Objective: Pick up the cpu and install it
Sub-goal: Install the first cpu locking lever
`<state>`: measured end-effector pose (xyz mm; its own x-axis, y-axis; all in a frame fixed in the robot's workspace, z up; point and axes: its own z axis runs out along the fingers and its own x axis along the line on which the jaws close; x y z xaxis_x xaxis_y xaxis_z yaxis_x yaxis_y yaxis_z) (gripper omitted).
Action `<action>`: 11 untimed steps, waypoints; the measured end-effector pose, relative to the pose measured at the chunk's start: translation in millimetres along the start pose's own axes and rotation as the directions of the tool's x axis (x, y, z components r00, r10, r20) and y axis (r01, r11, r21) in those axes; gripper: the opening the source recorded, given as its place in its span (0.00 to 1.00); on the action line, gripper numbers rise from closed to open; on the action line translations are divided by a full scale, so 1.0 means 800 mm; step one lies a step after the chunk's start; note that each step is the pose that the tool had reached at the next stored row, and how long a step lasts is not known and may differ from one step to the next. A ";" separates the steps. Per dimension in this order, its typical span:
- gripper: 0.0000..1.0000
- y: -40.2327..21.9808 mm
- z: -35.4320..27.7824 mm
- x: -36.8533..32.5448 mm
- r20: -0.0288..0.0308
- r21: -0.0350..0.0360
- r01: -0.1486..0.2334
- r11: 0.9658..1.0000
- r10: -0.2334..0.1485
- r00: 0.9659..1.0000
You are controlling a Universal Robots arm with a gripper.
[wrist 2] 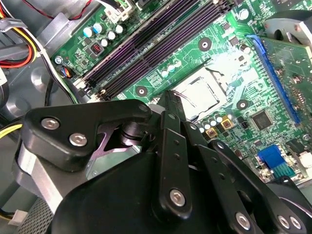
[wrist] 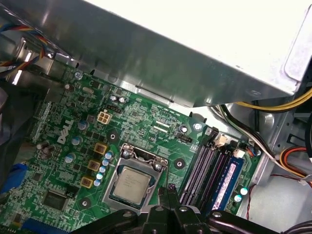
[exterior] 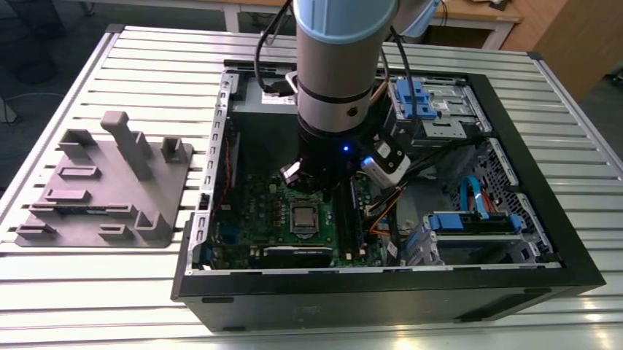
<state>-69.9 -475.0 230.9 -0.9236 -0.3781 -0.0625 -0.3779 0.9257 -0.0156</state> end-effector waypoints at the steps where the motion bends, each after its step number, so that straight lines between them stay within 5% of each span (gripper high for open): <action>1: 0.11 0.0000 0.0001 0.0000 0.000 0.000 0.000 1.000 0.000 1.000; 11: 0.11 -0.0003 0.0114 0.0019 0.000 0.000 0.000 1.000 0.000 1.000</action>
<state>-70.7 -475.7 221.7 -0.9236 -0.3781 -0.0627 -0.3779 0.9257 -0.0155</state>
